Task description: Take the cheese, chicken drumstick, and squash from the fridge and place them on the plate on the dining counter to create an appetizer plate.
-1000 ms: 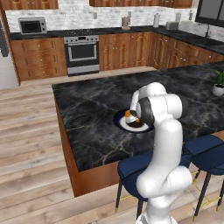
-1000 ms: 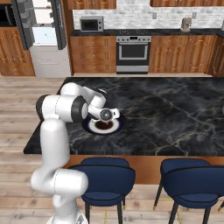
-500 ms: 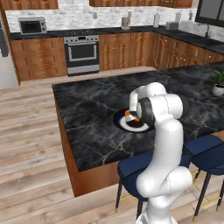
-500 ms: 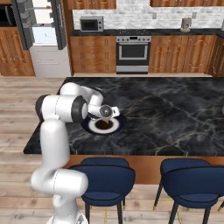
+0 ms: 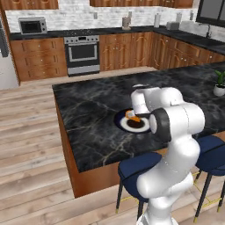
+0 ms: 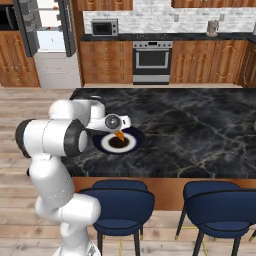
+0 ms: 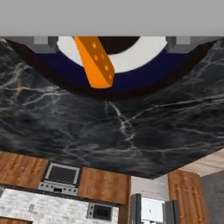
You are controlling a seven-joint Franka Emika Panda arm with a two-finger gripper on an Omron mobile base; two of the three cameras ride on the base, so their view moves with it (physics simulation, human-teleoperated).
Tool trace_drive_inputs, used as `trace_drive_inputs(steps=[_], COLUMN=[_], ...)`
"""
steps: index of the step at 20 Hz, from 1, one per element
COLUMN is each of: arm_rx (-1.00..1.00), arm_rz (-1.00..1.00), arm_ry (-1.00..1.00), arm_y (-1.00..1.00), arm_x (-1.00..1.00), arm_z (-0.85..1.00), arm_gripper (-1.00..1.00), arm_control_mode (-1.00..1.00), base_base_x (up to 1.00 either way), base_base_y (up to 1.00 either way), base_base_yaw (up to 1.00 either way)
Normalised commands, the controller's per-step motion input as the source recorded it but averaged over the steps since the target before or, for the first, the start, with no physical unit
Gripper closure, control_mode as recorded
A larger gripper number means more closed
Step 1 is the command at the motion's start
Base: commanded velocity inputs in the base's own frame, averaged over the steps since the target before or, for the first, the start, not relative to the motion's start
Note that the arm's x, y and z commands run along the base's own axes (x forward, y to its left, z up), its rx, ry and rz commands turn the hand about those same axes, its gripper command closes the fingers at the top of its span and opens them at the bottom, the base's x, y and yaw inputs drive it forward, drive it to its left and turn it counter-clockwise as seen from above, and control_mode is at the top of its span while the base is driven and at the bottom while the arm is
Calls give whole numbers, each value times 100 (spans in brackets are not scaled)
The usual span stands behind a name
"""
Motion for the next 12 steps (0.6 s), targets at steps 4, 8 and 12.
trace_drive_inputs(steps=[4, 8, 12], arm_rx=[9, 13, 15], arm_rz=[-1, 0, 0], arm_ry=[13, 34, 54], arm_y=[31, 37, 34], arm_x=[-90, -65, -42], arm_z=[100, 100, 100], arm_gripper=[-100, -100, -100], arm_control_mode=[-100, -100, -100], base_base_x=[0, 0, 0], base_base_y=[0, 0, 0], base_base_yaw=[0, 0, 0])
